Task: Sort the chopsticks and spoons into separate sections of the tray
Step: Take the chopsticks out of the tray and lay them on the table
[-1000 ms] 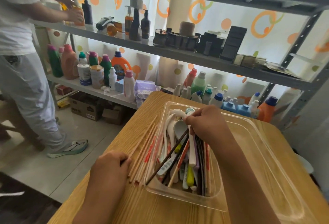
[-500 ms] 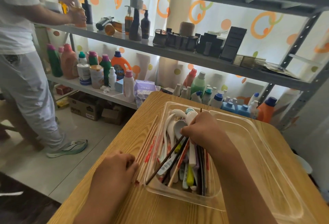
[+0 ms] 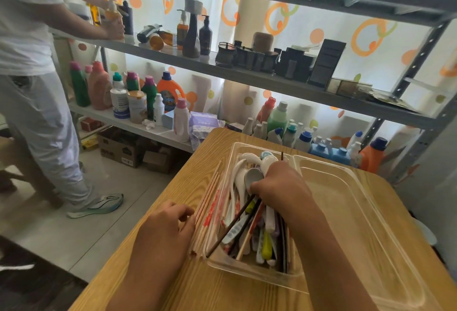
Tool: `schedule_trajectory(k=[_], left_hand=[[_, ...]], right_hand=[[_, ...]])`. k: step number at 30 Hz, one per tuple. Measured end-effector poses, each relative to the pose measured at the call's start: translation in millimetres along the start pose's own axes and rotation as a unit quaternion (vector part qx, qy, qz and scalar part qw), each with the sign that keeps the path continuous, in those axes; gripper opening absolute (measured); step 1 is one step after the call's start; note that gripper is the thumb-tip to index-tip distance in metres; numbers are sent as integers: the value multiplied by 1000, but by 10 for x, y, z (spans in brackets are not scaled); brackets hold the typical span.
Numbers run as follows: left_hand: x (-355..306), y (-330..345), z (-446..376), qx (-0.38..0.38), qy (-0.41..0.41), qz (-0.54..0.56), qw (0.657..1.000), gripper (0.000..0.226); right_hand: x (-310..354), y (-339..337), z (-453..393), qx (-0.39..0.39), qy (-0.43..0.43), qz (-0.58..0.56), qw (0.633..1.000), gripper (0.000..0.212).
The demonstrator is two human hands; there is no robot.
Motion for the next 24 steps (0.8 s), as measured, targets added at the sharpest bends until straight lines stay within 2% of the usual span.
schedule_trajectory(k=[4,12,20,24], left_hand=[[-37,-47,4,-15,0,25,1000,12],[-86,-110,20,-45,2,68,997,10],[-106,-105,31,-37,14,88,995,10],[-111,-102,37,-31,14,123,992,10]], right_hand=[[-4,-33,26,3,-1,-35,999,25],[16,-187,53,6,15,-126,992,38],[88,-374,169,9,-15,-162,987,32],[164,-399,202,-15,-50,-202,978,32]])
Point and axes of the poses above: each hand's wrist, its own z-axis away from the middle knuckle, its own y-axis out of the palm, x = y × z, the point moved 6 cm from there along -z, towards the middle knuckle, and after that the axes turned 2 degrees about y, right-handed, at the moved point
